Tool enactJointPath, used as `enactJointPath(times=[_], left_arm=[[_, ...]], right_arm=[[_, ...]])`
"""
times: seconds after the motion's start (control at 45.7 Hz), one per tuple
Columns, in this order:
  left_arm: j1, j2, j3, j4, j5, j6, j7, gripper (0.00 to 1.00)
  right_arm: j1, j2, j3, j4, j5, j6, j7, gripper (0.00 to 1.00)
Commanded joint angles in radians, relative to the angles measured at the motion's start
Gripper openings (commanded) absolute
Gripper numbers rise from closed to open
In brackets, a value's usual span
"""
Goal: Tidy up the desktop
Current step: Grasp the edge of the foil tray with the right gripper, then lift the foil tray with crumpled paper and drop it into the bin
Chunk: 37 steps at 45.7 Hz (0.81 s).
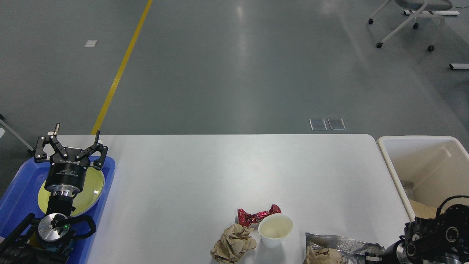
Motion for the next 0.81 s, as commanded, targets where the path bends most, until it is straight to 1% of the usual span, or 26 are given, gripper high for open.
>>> enactJointPath(times=[0.0, 0.175, 0.328, 0.415, 0.503, 0.612, 0.678, 0.787], left_arm=[[0.0, 0.0, 0.0, 0.0, -0.001, 0.0, 0.0, 0.96], [0.0, 0.0, 0.0, 0.0, -0.001, 0.0, 0.0, 0.96], [0.0, 0.0, 0.0, 0.0, -0.001, 0.0, 0.0, 0.96], [0.0, 0.0, 0.0, 0.0, 0.001, 0.0, 0.0, 0.96], [0.0, 0.0, 0.0, 0.0, -0.001, 0.0, 0.0, 0.96], [0.0, -0.002, 0.0, 0.0, 0.001, 0.0, 0.0, 0.96], [0.0, 0.0, 0.0, 0.0, 0.001, 0.0, 0.0, 0.96], [0.0, 0.0, 0.0, 0.0, 0.001, 0.0, 0.0, 0.96]], right_arm=[[0.093, -0.058, -0.004, 0.01, 0.049, 0.134, 0.004, 0.0], [0.269, -0.104, -0.074, 0.024, 0.132, 0.309, 0.004, 0.0], [0.416, -0.095, -0.16, 0.028, 0.207, 0.384, 0.008, 0.0], [0.505, -0.095, -0.195, 0.033, 0.242, 0.47, 0.022, 0.0], [0.626, -0.089, -0.257, 0.036, 0.307, 0.556, 0.024, 0.0], [0.744, -0.053, -0.336, 0.036, 0.371, 0.645, 0.025, 0.0], [0.804, -0.036, -0.375, 0.036, 0.408, 0.694, 0.054, 0.0], [0.906, -0.012, -0.432, 0.036, 0.448, 0.775, 0.135, 0.0]])
